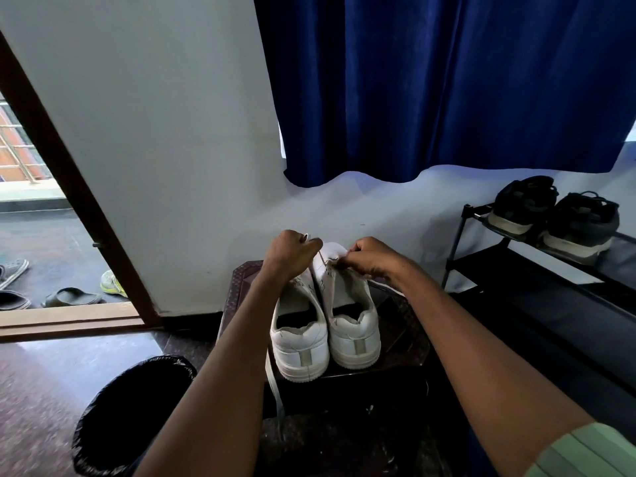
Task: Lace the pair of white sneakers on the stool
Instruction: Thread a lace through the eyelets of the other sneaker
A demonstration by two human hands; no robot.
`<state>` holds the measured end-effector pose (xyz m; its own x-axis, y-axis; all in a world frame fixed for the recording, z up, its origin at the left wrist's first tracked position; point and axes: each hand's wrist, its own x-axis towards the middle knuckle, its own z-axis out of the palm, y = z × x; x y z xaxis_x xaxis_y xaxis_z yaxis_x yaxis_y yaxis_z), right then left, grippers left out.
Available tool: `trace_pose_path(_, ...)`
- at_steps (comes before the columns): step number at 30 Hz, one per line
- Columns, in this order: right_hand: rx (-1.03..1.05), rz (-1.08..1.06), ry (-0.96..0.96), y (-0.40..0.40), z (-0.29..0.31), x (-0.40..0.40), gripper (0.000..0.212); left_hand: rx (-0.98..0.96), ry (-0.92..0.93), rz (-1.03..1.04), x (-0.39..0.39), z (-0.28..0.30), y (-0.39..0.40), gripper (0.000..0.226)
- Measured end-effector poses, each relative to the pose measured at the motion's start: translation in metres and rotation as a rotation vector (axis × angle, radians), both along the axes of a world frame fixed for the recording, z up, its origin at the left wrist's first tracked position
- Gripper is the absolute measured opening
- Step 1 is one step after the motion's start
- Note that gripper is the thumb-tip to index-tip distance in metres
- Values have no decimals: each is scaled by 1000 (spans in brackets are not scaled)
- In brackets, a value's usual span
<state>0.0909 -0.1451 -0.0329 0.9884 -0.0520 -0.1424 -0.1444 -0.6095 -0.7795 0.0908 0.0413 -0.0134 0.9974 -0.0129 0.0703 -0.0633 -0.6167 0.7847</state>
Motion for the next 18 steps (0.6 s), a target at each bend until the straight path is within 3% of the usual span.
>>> trace_pose_path(6,8,26,68,1,8,-8,30,-139,55,-53,-4,3,-2,39)
trace_pose_path(11,285,-58,-51,-2,14,-6,6,-231,22,-46,0,2,-4,36)
trace_pose_path(15,571,-115,-174,-7,26,-9,9,-426,-9,7,10,3,-3,32)
trace_pose_path(17,681,-113,-213,-10,32,-12,14,-376,-29,29,16,0,-2,30)
trace_pose_path(18,737,-98,-223,-10,34,-13,16,-237,-55,81,18,-3,-1,39)
